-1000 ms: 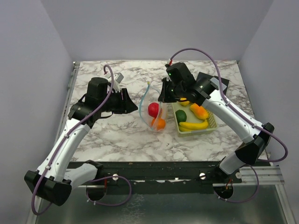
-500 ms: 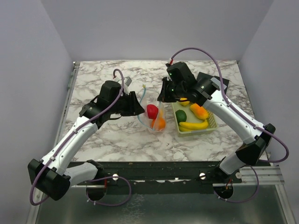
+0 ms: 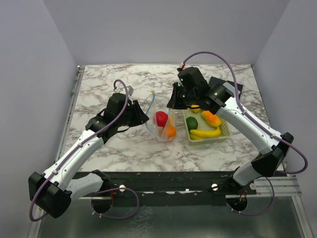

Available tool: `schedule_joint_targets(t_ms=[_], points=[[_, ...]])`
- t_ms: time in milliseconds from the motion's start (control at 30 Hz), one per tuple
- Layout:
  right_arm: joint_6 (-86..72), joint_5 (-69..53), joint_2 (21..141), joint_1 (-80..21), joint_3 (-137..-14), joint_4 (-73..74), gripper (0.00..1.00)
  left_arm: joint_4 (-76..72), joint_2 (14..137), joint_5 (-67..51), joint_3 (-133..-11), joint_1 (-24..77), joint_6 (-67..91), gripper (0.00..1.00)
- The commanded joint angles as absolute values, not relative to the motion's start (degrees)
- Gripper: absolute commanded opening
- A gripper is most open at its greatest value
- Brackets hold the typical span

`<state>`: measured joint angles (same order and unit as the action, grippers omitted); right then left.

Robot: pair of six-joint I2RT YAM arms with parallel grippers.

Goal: Place the food in the zip-top bag and seal the zipper
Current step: Adjust the zipper food storage bag at the center of the board.

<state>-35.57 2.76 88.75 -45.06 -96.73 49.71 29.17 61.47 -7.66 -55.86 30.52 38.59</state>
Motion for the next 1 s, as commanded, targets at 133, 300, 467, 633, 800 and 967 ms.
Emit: schedule_joint_targets(t_ms=[133,300,467,633,800,967], points=[[-36.89,2.95,86.86,-45.62,-95.59,47.42,0.01,21.84,59.64,-5.55,-52.98,31.29,43.95,0.27],[-37.09,3.63,86.34,-45.62,-95.52,47.62,0.01,21.3,60.07,-8.96,-54.27,31.4,43.69,0.03],[-37.16,4.73,84.91,-45.66,-95.43,48.61,0.01,24.83,58.55,-10.2,-58.01,31.38,42.5,0.0],[-37.69,4.96,83.15,-46.25,-94.24,49.48,0.01,30.0,56.44,-9.18,-61.88,31.38,40.72,0.0],[-36.56,5.72,82.75,-46.72,-94.34,52.36,0.01,39.17,58.94,-10.14,-69.1,31.43,36.66,0.0],[-35.69,6.02,83.16,-46.76,-94.9,54.41,0.01,44.87,60.82,-10.63,-74.26,31.38,33.89,0.0]])
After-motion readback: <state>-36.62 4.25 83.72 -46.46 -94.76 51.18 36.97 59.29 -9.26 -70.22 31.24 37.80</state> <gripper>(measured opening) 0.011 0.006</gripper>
